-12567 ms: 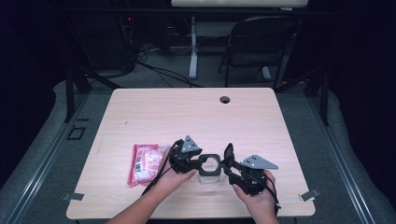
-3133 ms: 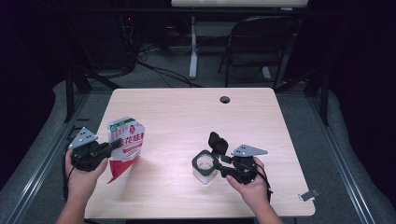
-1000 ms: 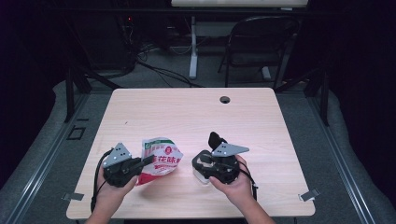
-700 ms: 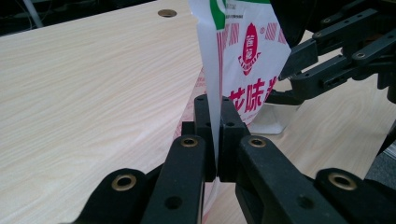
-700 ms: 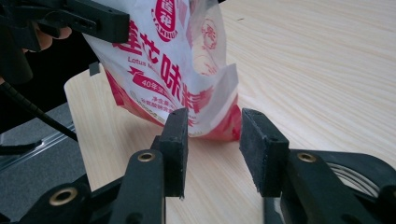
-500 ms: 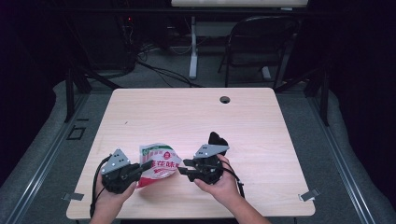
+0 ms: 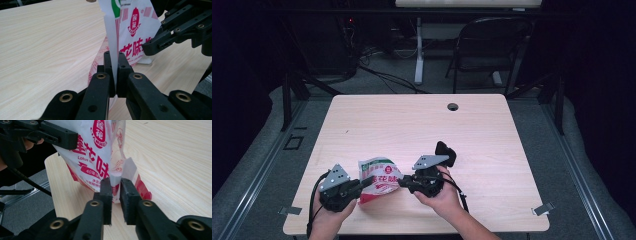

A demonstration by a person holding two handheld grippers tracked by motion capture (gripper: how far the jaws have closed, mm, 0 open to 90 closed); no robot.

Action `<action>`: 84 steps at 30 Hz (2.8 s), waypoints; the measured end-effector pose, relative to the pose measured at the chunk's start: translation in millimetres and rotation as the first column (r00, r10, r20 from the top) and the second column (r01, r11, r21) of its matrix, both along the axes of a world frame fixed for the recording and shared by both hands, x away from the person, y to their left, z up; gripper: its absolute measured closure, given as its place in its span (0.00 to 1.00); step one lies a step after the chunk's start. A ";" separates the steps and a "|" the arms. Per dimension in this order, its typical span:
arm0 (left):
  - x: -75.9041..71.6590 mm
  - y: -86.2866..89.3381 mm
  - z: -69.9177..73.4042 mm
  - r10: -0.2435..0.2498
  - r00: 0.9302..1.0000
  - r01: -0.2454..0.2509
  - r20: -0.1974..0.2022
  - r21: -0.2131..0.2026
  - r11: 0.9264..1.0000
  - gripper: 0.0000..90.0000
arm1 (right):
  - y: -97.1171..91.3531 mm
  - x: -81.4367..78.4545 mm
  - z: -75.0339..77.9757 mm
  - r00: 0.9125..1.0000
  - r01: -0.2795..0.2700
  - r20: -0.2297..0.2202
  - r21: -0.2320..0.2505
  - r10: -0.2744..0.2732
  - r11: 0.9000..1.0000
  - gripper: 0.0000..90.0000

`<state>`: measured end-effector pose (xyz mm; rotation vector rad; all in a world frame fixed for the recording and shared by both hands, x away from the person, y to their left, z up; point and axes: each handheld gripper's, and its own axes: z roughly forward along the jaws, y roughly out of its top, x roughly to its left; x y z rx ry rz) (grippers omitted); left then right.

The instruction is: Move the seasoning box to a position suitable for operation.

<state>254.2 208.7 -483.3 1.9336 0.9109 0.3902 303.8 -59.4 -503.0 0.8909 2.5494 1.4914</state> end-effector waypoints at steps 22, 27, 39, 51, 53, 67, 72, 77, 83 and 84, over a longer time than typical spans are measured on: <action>-1.0 9.3 -6.2 -0.001 1.000 0.001 -0.014 0.004 1.000 0.96 | 10.7 -3.4 0.8 0.999 -0.023 0.028 -0.033 0.024 0.999 1.00; -0.9 11.8 -7.5 0.006 1.000 -0.006 -0.016 -0.016 1.000 0.91 | 10.8 -2.9 0.7 0.999 -0.025 0.030 -0.031 0.025 0.999 1.00; 5.1 12.4 -19.4 -0.009 0.999 0.007 -0.050 -0.040 0.999 0.63 | 9.3 -3.6 0.3 0.999 -0.027 0.034 -0.036 0.029 0.999 1.00; 8.5 4.1 -39.9 -0.014 0.996 0.012 -0.088 -0.025 1.000 0.51 | 8.3 -4.7 -1.1 0.999 -0.031 0.034 -0.032 0.032 0.999 1.00; 9.2 3.3 -41.9 -0.019 0.995 0.017 -0.093 -0.025 1.000 0.46 | 8.5 -4.9 -1.6 0.999 -0.028 0.033 -0.023 0.028 0.999 1.00; 14.8 -0.6 -65.4 -0.033 0.991 0.033 -0.133 -0.007 0.999 0.43 | 5.9 -5.4 -3.1 0.999 -0.038 0.028 -0.028 0.038 0.999 1.00; 15.0 0.9 -67.4 -0.032 0.990 0.028 -0.137 -0.027 0.999 0.43 | 5.9 -5.9 -3.5 0.999 -0.037 0.027 -0.025 0.038 0.999 1.00; 13.9 3.1 -69.5 -0.034 0.990 0.027 -0.138 -0.050 0.998 0.43 | 5.0 -5.6 -4.2 0.999 -0.037 0.025 -0.021 0.037 0.999 1.00; 14.4 2.3 -73.8 -0.037 0.988 0.029 -0.153 -0.055 0.998 0.43 | 4.2 -6.3 -4.8 0.999 -0.041 0.025 -0.022 0.041 0.999 1.00; 14.5 2.2 -74.5 -0.041 0.987 0.033 -0.154 -0.053 0.998 0.42 | 4.2 -6.5 -4.8 0.999 -0.041 0.026 -0.022 0.042 0.999 1.00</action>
